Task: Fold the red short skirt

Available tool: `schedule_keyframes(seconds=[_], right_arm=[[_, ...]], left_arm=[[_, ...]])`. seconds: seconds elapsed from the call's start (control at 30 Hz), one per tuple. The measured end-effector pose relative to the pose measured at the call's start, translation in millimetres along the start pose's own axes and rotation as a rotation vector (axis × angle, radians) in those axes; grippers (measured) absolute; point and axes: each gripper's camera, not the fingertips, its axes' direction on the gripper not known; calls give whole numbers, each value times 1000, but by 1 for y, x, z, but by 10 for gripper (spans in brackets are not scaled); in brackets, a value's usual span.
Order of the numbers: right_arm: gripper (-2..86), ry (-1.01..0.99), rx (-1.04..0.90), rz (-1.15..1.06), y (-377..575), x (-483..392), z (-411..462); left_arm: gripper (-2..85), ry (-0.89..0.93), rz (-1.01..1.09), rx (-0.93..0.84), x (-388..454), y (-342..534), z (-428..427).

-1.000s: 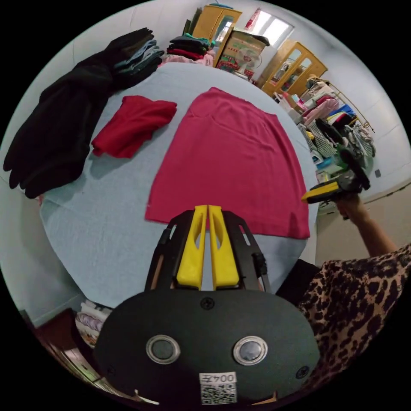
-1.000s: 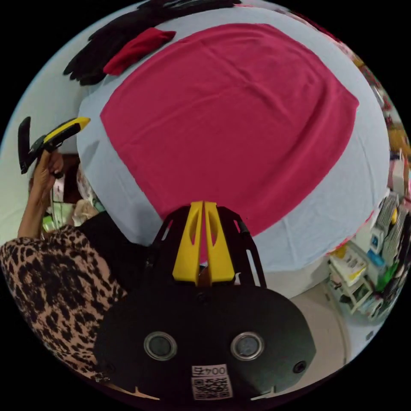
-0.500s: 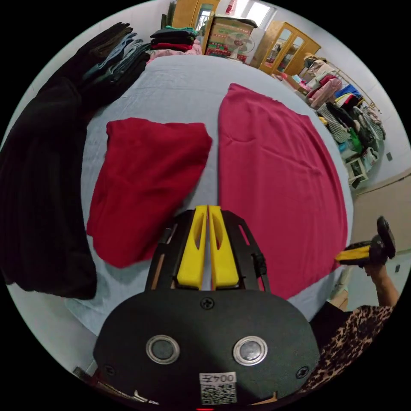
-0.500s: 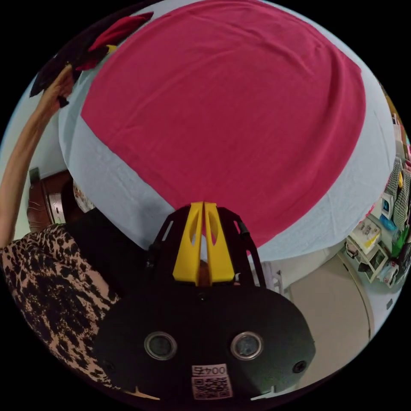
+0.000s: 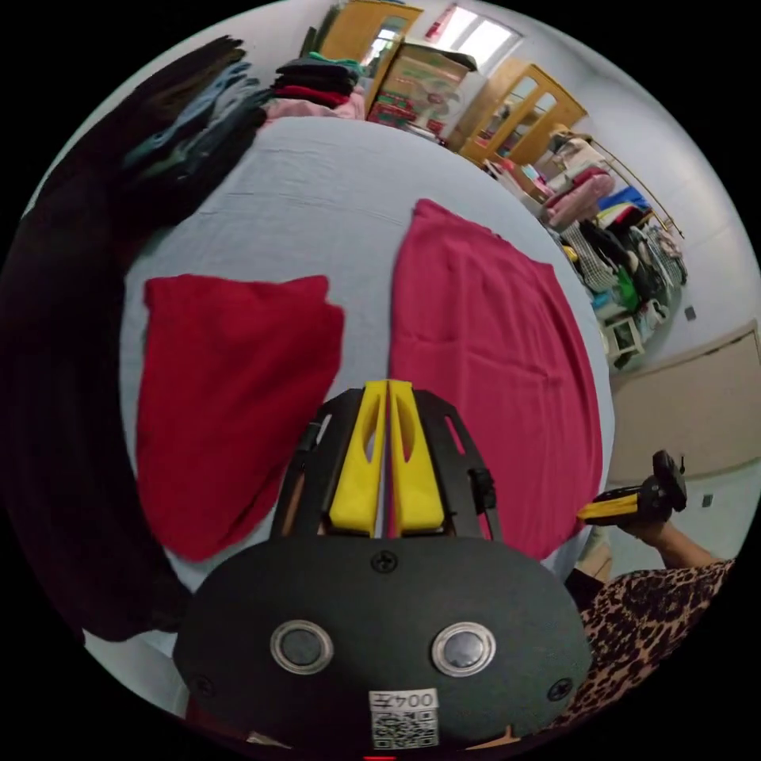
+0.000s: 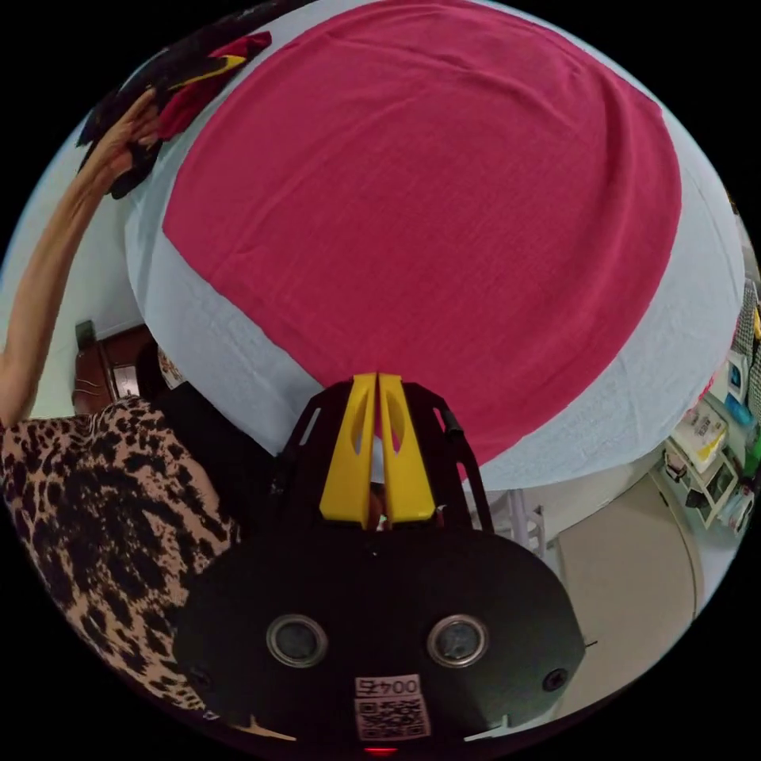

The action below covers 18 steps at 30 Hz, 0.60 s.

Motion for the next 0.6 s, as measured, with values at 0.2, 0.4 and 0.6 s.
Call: schedule_keyframes(seconds=[0.2, 0.4, 0.6], right_arm=[[-5, -87, 58, 120, 9, 8, 4], [-5, -30, 50, 61, 7, -7, 6], [-5, 128, -2, -82, 0, -39, 9]], left_arm=[[78, -6, -49, -70, 8, -39, 26], [46, -71, -7, -85, 26, -50, 30], [14, -296, 72, 19, 55, -41, 17]])
